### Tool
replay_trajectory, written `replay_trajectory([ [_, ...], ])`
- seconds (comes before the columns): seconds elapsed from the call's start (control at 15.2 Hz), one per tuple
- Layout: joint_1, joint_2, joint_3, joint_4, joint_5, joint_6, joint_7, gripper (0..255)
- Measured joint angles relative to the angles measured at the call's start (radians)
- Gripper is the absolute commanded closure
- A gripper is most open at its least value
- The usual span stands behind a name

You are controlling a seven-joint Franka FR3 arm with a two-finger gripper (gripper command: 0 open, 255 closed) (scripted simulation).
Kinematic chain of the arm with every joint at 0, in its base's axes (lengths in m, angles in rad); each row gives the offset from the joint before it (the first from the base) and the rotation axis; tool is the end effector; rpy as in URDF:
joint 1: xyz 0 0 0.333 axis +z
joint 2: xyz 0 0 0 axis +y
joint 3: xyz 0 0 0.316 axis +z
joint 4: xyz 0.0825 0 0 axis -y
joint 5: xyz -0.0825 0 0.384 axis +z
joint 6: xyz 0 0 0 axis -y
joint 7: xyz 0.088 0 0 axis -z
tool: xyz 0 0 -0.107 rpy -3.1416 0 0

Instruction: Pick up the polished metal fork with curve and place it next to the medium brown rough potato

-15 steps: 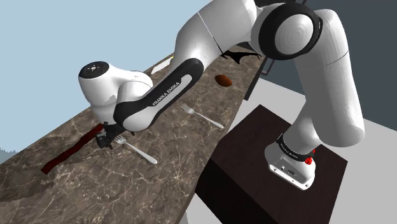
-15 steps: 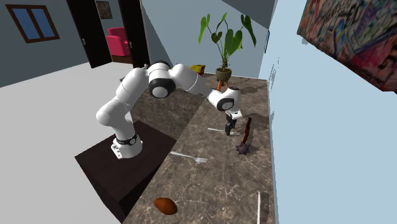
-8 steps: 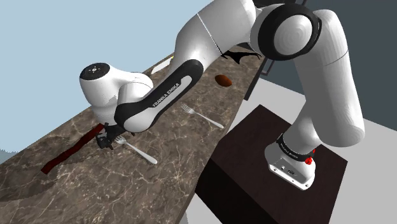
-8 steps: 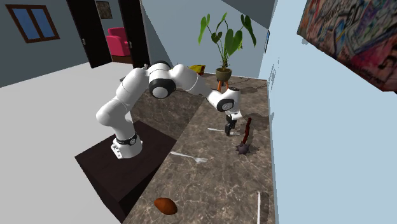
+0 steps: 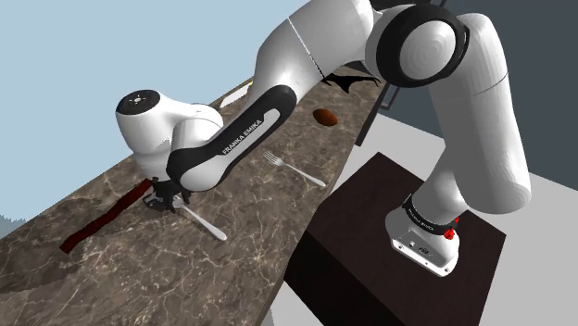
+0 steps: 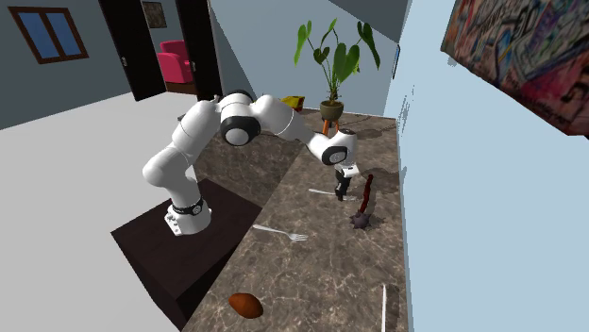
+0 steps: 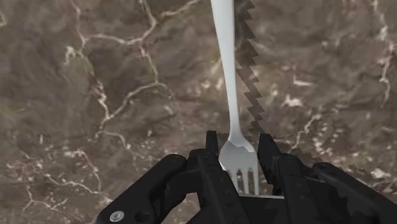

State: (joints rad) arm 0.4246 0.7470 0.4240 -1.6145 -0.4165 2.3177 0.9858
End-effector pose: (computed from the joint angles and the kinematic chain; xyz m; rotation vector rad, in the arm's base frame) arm 0.4935 0.4892 0.2186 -3.1243 -0.0579 -0.0714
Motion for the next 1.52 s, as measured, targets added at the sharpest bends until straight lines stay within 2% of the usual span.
replay_trajectory([
  [0.53, -0.008, -0.028, 0.015, 0.000, 0.016, -0.028, -0.012, 255],
  [1.52, -0.034, -0.140, 0.060, 0.030, 0.074, -0.165, -0.047, 255],
])
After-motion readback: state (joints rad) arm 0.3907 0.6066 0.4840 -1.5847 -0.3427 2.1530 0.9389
